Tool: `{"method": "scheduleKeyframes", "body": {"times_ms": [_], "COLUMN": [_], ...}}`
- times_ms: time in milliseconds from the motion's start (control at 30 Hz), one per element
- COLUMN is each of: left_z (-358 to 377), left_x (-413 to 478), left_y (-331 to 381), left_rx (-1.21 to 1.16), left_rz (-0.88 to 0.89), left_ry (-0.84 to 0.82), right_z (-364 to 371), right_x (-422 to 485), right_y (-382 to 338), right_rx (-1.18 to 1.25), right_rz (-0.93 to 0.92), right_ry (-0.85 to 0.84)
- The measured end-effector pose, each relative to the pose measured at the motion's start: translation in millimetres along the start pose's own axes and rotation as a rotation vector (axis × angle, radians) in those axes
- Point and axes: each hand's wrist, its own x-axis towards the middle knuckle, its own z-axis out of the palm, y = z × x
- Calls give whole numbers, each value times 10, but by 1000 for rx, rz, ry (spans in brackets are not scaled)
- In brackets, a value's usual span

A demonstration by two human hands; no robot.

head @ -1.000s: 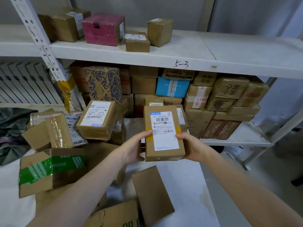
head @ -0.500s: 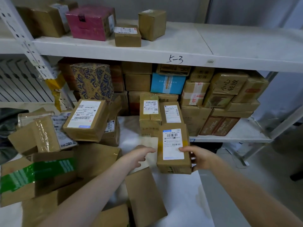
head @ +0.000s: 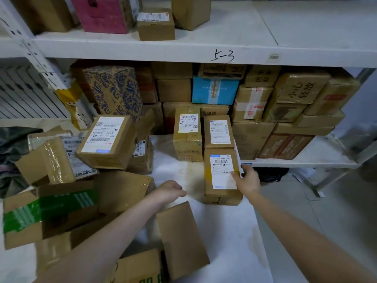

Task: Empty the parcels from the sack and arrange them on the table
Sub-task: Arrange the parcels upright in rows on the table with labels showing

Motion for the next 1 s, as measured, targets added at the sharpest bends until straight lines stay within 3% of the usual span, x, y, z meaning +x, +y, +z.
{"method": "scheduleKeyframes", "body": {"times_ms": [100,167,233,300,367,500,633,733,800,867,933,1000], "left_z": [0,7,4,4,-5,-39,-58,-68,-56,-42,-29,-28], "left_x": [4,-11,-12,-36,-56,-102,-204,-248,-281,-337,-405,-458], "left_y": [-117,-156,-178,-178,-164,-170,-286,-380,-421,-437,-450,-502], "left_rx": [51,96,108,117,148,191,221,199,108,-15,-115,-226], "left_rz": [-43,-59,-68,-59,-45,-51,-89,-127,-181,-235,-262,-293], "left_ry": [7,6,15,10,6,23,11,22,6,-35,-68,-76], "right_z": [86,97,63,14,-15,2,125,284,416,541,639,735], "right_x": [-143,-219,-250,-271,-273,-303,-537,-817,-1004,-1160,-1297,-1427], "right_y": [-79,-90,-98,-97,-112,-152,-234,-390,-457,-483,-513,-537], "right_rx": [-116,-225,-439,-763,-953,-998,-848,-722,-744,-823,-898,-939], "right_rz": [-209,-446,-675,-757,-733,-652,-680,-738,-727,-701,-607,-471], "right_ry": [26,26,-150,-329,-350,-333,-313,-401,-489,-457,-394,-435]}}
